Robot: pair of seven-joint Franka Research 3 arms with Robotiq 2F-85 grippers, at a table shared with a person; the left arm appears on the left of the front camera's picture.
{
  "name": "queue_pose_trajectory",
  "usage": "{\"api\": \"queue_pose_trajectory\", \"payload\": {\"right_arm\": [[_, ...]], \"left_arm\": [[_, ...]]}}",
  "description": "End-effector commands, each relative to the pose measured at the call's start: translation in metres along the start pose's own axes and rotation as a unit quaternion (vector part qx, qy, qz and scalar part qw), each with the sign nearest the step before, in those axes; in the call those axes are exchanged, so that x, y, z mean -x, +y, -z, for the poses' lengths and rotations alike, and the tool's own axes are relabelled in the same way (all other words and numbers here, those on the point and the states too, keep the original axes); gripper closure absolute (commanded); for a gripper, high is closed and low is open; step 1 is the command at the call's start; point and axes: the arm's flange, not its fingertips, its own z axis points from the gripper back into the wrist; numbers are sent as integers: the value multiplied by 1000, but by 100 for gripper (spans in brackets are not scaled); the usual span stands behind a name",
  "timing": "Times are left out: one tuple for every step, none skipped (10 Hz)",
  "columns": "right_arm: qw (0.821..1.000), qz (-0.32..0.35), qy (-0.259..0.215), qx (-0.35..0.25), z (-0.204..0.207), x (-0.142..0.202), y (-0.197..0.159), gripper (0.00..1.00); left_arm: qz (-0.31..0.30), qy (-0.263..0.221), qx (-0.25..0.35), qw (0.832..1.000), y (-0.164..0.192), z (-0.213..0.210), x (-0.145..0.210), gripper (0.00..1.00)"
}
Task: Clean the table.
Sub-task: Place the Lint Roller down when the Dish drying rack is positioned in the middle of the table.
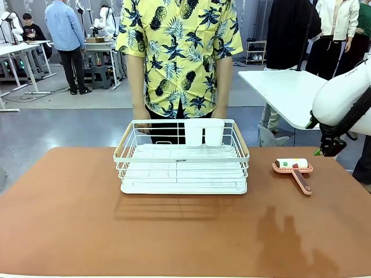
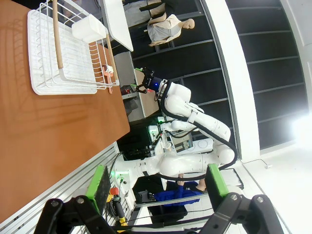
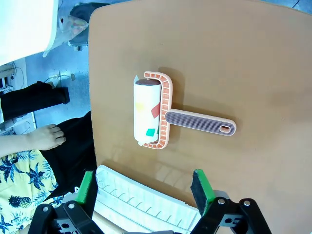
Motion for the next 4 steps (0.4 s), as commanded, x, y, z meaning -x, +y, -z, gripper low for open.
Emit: {"api": "queue_pose_trajectory", "payload": {"right_arm": [[1000, -2, 1, -1, 0, 2, 0, 0], [1000, -2, 1, -1, 0, 2, 0, 0], [1000, -2, 1, -1, 0, 2, 0, 0], [1000, -2, 1, -1, 0, 2, 0, 0]], "left_arm": [[5, -1, 10, 1000, -2, -2, 1, 0], [5, -1, 10, 1000, -2, -2, 1, 0], [5, -1, 10, 1000, -2, -2, 1, 0], [5, -1, 10, 1000, -2, -2, 1, 0]]}}
